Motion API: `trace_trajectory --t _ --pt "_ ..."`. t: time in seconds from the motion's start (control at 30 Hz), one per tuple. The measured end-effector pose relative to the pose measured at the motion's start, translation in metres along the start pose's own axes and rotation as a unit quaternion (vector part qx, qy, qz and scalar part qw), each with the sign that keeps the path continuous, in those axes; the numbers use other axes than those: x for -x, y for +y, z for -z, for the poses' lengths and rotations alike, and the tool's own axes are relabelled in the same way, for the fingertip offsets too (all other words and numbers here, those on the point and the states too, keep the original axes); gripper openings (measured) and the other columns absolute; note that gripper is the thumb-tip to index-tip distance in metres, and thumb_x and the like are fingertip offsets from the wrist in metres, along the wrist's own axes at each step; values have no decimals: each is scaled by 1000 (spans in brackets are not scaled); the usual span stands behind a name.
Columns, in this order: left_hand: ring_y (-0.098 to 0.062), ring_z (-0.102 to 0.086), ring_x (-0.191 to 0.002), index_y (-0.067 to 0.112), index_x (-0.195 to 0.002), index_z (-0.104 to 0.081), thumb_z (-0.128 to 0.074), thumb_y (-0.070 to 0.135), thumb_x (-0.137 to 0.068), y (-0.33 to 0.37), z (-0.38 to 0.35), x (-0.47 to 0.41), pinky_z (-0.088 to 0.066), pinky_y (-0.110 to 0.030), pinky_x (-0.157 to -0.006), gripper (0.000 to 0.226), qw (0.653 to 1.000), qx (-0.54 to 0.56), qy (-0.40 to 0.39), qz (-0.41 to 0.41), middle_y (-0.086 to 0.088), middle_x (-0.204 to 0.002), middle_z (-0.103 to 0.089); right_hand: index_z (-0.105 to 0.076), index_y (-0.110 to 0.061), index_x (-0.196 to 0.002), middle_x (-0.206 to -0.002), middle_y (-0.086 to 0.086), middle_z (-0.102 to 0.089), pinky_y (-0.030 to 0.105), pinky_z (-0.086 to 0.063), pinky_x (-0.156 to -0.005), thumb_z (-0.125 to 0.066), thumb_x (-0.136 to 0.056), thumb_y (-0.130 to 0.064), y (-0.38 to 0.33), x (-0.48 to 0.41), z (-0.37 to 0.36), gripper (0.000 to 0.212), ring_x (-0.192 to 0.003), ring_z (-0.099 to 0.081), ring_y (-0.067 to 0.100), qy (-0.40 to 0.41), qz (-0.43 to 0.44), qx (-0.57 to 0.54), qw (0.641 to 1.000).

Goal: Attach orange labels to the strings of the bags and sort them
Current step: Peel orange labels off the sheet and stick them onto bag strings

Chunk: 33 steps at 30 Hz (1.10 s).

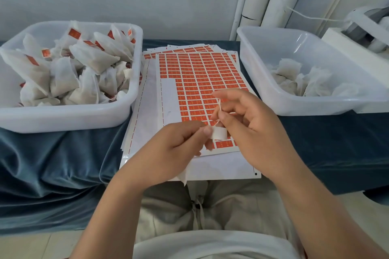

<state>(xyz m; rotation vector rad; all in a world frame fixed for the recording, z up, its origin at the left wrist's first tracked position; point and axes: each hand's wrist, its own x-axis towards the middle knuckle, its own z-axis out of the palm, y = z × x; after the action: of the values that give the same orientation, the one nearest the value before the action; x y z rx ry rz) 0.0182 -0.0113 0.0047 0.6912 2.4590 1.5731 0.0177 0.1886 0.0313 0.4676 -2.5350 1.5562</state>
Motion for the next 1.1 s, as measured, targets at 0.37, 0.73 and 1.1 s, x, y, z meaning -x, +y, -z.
trace_trajectory --t 0.37,0.73,1.1 --pt "-8 -62 -66 20 -88 -68 -54 27 -109 -3 -5 -6 -62 -28 -65 26 991 48 123 5 8 -69 -63 -41 -50 -148 -131 -10 -70 42 -63 -91 -73 -91 -51 2 -5 -6 64 -111 -75 18 57 -102 -241 963" --pt "-11 -62 -70 24 -78 -73 -60 24 -106 0 -18 -11 -51 -23 -65 30 955 113 275 5 2 -72 -67 -64 -36 -128 -112 -15 -77 36 -58 -96 -71 -87 -63 19 1 -35 50 -107 -73 4 -132 -122 -117 977" --pt "-4 -70 -93 37 -80 -78 -62 30 -102 -5 -5 -10 -53 -22 -78 28 974 69 208 63 16 -95 -76 -71 -37 -108 -105 -11 -71 10 -52 -75 -53 -100 -42 27 -4 -33 20 -92 -67 5 -101 -180 -107 973"
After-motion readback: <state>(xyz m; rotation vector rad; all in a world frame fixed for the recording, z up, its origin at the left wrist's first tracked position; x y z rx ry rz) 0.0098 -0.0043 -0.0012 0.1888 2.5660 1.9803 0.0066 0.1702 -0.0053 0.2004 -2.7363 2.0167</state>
